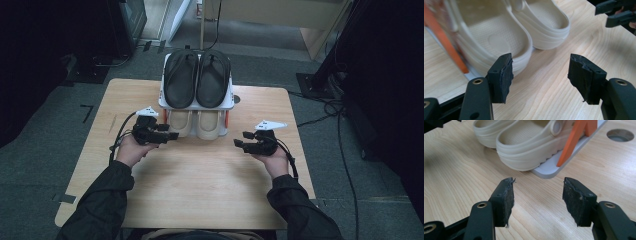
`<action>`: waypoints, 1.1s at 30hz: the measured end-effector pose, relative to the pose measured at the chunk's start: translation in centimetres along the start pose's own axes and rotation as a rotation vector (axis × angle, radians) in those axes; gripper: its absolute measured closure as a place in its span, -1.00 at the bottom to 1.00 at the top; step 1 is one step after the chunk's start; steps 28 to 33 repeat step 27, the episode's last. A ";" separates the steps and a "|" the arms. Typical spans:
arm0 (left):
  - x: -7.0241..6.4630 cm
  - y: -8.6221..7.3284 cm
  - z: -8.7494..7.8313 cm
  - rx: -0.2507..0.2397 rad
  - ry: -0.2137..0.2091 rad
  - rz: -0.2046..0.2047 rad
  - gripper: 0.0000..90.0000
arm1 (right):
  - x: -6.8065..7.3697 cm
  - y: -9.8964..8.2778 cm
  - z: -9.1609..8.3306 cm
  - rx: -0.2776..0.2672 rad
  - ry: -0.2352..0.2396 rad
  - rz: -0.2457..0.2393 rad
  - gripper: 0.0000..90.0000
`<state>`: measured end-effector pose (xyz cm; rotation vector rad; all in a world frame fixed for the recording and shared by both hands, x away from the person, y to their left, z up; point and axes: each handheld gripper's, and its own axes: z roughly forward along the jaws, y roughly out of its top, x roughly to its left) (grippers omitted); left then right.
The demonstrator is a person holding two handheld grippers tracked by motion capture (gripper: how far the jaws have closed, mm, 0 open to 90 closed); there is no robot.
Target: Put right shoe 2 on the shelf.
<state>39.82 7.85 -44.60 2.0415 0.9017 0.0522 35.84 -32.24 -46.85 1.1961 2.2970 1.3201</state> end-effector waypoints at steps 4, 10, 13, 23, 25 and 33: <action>-0.2 0.0 0.2 0.008 -0.001 0.011 -0.20 | -0.3 -0.1 0.1 0.002 0.006 0.027 -0.05; 0.1 -0.1 0.1 0.011 0.005 0.008 -0.20 | -0.3 -0.1 0.1 0.002 0.003 0.028 -0.05; 0.1 -0.1 0.1 0.009 0.005 0.006 -0.20 | -0.3 -0.1 0.2 0.008 0.002 0.024 -0.05; 0.1 -0.1 0.2 0.013 0.004 0.011 -0.20 | -0.2 -0.1 0.4 0.014 0.007 0.015 -0.05; 0.1 -0.1 0.2 0.014 0.006 0.011 -0.20 | -0.2 -0.1 0.5 0.016 0.009 0.014 -0.06; 0.1 -0.1 0.2 0.010 0.006 0.011 -0.20 | -0.1 -0.1 0.5 0.018 0.013 0.013 -0.09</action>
